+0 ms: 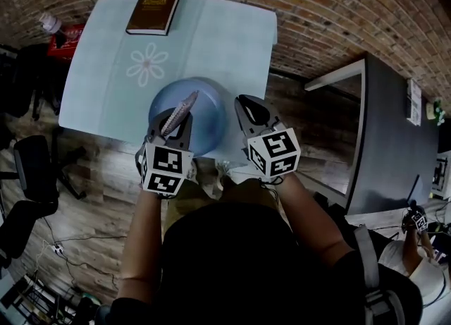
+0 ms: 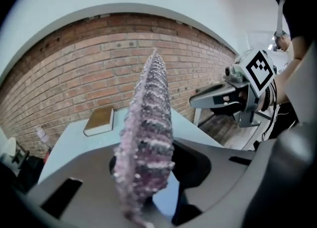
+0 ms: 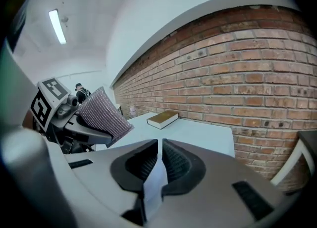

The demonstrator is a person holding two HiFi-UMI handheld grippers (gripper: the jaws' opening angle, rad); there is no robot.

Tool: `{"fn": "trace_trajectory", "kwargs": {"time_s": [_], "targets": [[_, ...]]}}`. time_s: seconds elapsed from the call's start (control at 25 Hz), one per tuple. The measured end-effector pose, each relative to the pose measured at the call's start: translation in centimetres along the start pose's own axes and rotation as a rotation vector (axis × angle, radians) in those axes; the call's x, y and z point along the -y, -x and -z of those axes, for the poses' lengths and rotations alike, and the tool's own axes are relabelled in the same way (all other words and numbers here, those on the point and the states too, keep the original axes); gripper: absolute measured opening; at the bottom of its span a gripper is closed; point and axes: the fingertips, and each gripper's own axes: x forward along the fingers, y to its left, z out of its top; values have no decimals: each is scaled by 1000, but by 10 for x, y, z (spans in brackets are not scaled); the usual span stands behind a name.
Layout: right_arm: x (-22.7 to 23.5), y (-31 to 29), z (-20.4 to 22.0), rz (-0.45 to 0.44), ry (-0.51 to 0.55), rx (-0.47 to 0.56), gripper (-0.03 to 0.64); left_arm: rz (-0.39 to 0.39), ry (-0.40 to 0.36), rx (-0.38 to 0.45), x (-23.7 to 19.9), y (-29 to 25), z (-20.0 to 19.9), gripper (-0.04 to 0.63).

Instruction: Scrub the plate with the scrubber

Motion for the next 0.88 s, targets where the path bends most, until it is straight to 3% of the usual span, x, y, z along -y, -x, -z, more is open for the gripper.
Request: {"fn": "trace_trajectory", "kwargs": {"time_s": [0.2,0.32,0.56,0.88], "targets": [[-25,9,-30,44,17,57,52,6,-46,134,-19,39,-38,78],[-39,16,-45,69,28,88,52,42,-73,187,-21,60,-49,78],[-59,26,-77,127,51,149,52,42,-102,282,-37,95,-67,78],[-89,40,-127,211,196,272,52,49,-148,412,-52,136,-97,78]]}}
